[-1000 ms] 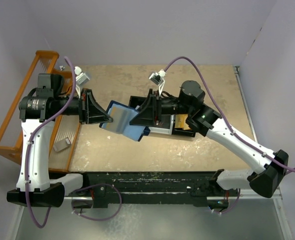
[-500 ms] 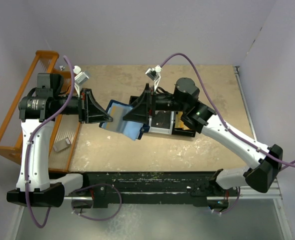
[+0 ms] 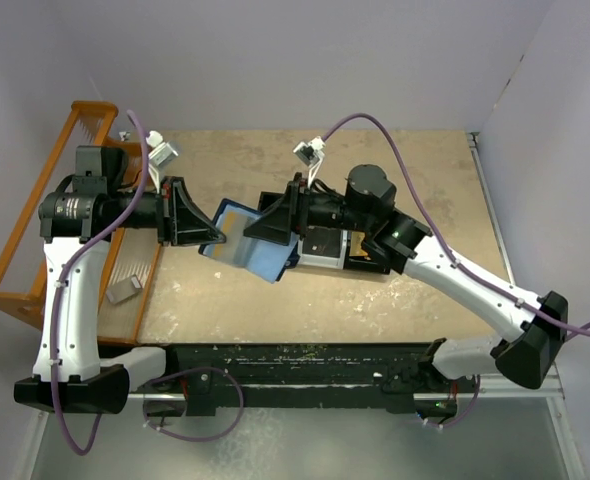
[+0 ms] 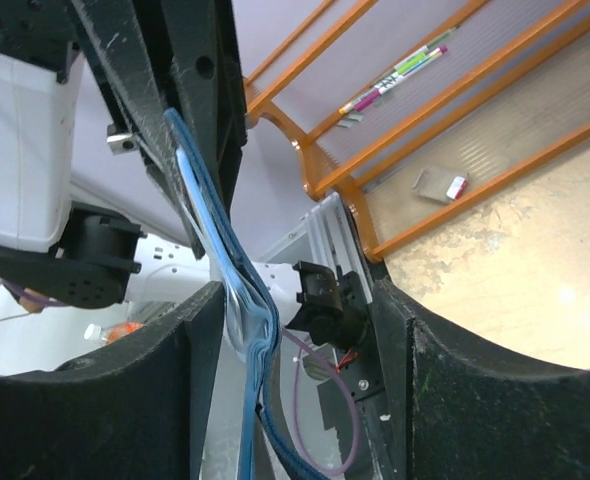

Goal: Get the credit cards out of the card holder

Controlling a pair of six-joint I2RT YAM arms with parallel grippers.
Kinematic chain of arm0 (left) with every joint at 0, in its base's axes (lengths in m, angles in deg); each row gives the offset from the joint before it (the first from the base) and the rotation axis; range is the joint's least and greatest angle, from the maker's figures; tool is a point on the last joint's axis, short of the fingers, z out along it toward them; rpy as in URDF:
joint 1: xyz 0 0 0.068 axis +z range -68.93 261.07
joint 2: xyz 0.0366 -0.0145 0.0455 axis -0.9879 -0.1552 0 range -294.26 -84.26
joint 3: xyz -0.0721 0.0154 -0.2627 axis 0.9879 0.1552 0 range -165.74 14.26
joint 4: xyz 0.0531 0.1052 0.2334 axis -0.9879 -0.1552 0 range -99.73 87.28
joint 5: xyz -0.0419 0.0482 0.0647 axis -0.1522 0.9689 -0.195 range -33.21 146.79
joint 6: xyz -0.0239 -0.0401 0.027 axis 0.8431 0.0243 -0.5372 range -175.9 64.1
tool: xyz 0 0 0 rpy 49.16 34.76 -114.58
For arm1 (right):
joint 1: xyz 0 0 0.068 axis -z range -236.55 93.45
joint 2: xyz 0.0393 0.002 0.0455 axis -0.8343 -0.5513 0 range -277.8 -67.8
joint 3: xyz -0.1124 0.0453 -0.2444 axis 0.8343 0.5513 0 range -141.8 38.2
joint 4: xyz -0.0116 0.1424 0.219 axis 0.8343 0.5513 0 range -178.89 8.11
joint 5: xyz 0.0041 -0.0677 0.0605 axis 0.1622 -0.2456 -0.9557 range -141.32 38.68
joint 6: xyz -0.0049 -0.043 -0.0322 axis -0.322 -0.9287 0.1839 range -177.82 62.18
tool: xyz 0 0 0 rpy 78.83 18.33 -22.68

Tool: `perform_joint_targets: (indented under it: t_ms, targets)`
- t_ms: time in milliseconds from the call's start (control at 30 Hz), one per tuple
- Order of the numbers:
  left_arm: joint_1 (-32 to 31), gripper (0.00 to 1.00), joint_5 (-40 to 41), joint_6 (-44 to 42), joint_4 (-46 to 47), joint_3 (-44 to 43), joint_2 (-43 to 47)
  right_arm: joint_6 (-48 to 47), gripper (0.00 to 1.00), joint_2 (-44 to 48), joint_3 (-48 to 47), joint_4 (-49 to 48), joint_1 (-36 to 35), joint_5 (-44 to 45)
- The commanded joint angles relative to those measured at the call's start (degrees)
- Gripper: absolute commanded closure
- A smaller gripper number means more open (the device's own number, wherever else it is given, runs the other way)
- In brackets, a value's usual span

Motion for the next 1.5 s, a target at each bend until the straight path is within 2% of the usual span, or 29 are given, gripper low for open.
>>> perform_joint_targets:
  t_ms: [0, 200, 333, 467, 600, 700, 767, 867, 1000, 1067, 1200, 1300, 1467]
  targets:
    - [-0.3, 0.93, -8.4, 4.0, 2.9, -0.7, 0.6, 0.4, 0.40, 3.8, 4.5, -8.2, 0.0, -2.5]
    - [-0.3, 0.94, -13.4, 13.9, 12.1, 2.0, 1.8, -1.7, 0.41, 6.3, 6.1, -7.4, 0.4, -3.7]
    - [-0.3, 0.96, -11.9, 19.4, 18.2, 3.7, 3.5, -3.2, 0.32, 10.0, 7.0, -7.0, 2.8, -7.9]
    - [-0.3, 0.96, -10.5, 19.9, 19.2, 4.1, 4.0, -3.9, 0.20, 15.2, 7.6, -5.6, 8.1, -13.1]
    - [-0.3, 0.96, -10.5, 19.7, 19.1, 4.1, 3.8, -7.2, 0.05, 19.5, 6.0, 1.3, 10.5, -7.5]
    - [-0.3, 0.96, -10.2, 19.6, 19.1, 4.1, 3.7, -8.4, 0.00, 21.2, 4.4, 5.3, 10.5, -1.1]
    - [-0.3, 0.96, -9.2, 19.2, 18.8, 4.0, 3.8, -8.9, 0.01, 22.6, 3.1, 7.1, 10.5, 3.0]
    - [-0.3, 0.97, -3.8, 14.9, 15.0, 2.8, 3.3, -8.5, 0.10, 24.2, 1.1, 6.0, 10.4, 5.9]
    - [-0.2, 0.96, 4.8, 7.0, 8.0, 0.3, 0.8, -3.2, 0.22, 22.4, -0.7, 2.8, 9.9, 1.5]
    - [-0.3, 0.96, 6.9, 5.4, 7.2, 0.3, 0.0, -0.3, 0.26, 21.3, 1.0, -1.6, 7.6, 0.4]
    - [-0.3, 0.97, 10.3, 6.4, 8.9, 0.3, 0.0, -1.1, 0.30, 17.0, 1.6, -2.5, -0.4, 3.9]
    - [-0.3, 0.97, 11.0, 7.6, 10.2, 0.1, 0.3, 1.0, 0.33, 13.0, 3.1, -4.9, -2.8, 3.4]
    - [-0.3, 0.95, 6.5, 8.6, 10.5, -0.1, 0.3, 4.9, 0.38, 9.2, 8.5, -12.3, -2.9, 1.8]
